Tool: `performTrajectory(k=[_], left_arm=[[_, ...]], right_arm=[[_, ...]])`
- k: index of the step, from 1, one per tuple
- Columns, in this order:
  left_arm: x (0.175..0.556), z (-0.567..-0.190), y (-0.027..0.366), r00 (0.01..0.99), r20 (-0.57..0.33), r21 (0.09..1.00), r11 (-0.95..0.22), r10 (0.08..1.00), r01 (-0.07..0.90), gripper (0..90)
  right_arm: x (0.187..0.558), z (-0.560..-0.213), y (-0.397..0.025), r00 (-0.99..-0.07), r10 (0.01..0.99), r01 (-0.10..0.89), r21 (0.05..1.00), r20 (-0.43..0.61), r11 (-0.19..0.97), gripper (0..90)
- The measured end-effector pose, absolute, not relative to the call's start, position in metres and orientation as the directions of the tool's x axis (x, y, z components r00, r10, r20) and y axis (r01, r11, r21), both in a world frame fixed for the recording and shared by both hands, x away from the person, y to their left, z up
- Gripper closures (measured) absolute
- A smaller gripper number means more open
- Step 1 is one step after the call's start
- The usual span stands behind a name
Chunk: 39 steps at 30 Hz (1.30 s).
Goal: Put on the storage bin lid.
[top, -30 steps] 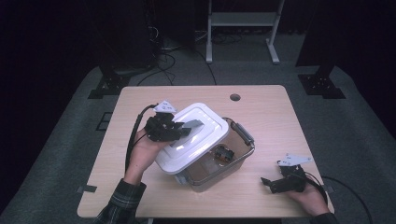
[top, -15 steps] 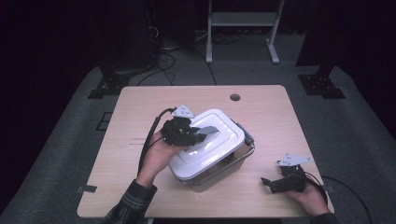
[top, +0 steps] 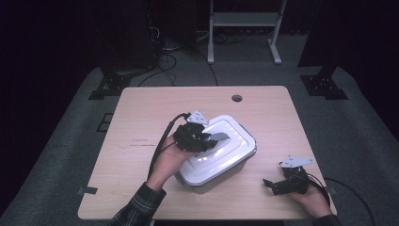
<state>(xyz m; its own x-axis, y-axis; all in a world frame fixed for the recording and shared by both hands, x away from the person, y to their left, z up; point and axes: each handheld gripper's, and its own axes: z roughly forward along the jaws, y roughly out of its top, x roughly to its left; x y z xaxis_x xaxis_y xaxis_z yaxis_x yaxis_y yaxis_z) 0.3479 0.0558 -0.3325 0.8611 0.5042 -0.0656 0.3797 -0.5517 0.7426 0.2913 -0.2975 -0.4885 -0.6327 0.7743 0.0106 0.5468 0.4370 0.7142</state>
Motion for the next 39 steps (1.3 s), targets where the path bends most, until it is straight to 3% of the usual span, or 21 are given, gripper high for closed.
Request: performTrajectory(k=[27, 39], left_arm=[[0.343, -0.340, 0.049, 0.869, -0.053, 0.738, -0.568, 0.491, 0.365, 65.8], [0.344, -0.327, 0.068, 0.863, -0.076, 0.794, -0.494, 0.500, 0.355, 34.1]], right_arm=[[0.291, -0.488, -0.298, -0.633, 0.774, 0.546, 0.714, 0.009, 0.438, 1.6], [0.291, -0.488, -0.298, -0.634, 0.774, 0.546, 0.713, 0.009, 0.439, 1.6]])
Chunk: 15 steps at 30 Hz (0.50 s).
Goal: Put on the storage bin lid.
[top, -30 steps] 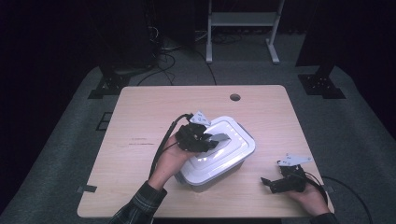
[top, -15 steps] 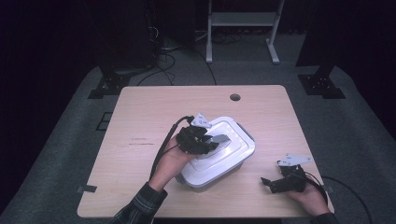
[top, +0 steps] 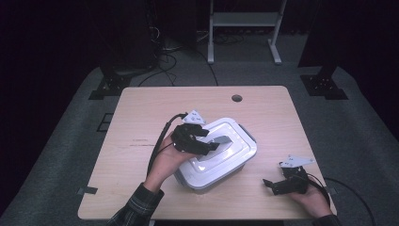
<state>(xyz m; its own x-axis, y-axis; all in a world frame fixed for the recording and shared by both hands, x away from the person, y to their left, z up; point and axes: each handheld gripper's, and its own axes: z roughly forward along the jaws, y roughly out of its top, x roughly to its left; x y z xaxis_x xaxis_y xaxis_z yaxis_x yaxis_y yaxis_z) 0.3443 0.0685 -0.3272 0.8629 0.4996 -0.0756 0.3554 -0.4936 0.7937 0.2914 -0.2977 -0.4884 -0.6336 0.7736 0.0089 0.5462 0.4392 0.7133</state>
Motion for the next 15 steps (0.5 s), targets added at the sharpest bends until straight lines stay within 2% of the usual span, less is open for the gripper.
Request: performTrajectory(k=[8, 12, 15], left_arm=[[0.342, -0.319, 0.088, 0.860, -0.069, 0.800, -0.487, 0.506, 0.351, 19.6], [0.340, -0.316, 0.097, 0.855, -0.062, 0.810, -0.475, 0.515, 0.345, 16.9], [0.339, -0.315, 0.104, 0.848, -0.041, 0.805, -0.486, 0.529, 0.342, 10.7]], right_arm=[[0.291, -0.488, -0.298, -0.634, 0.773, 0.546, 0.714, 0.009, 0.439, 1.6], [0.291, -0.488, -0.298, -0.634, 0.773, 0.546, 0.714, 0.009, 0.439, 1.6], [0.291, -0.488, -0.298, -0.634, 0.774, 0.546, 0.713, 0.009, 0.439, 1.7]])
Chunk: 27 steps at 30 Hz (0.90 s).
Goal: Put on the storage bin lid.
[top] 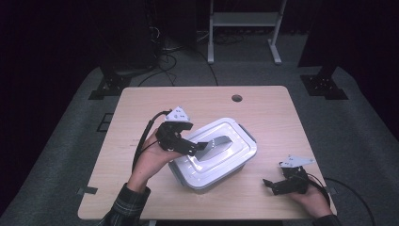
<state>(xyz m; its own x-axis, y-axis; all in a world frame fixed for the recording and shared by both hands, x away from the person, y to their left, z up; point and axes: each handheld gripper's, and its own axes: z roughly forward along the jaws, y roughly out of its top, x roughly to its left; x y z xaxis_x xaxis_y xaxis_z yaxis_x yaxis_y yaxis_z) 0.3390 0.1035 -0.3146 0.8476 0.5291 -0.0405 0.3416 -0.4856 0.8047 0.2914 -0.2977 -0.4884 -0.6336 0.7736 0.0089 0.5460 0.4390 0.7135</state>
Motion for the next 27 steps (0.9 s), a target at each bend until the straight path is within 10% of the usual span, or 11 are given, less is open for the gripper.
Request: performTrajectory(k=[27], left_arm=[[0.317, -0.335, 0.185, 0.769, -0.019, 0.810, -0.441, 0.639, 0.387, 0.3]], right_arm=[[0.290, -0.488, -0.298, -0.633, 0.774, 0.547, 0.714, 0.010, 0.438, 1.6]])
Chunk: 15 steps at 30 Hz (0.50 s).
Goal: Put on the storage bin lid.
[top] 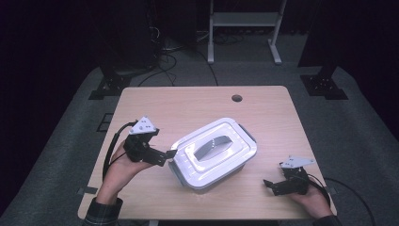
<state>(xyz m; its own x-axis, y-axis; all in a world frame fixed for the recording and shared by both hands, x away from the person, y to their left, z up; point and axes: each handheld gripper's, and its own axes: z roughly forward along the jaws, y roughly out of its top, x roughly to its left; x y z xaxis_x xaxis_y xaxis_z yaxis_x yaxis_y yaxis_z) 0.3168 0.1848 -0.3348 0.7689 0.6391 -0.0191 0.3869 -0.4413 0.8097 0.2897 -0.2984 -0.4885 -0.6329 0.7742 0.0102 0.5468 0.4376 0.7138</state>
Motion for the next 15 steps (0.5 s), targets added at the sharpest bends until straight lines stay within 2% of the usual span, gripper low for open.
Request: performTrajectory(k=[15], left_arm=[[0.308, -0.368, 0.222, 0.710, 0.022, 0.815, -0.424, 0.703, 0.395, 0.3]], right_arm=[[0.290, -0.488, -0.298, -0.633, 0.774, 0.547, 0.714, 0.010, 0.438, 1.7]])
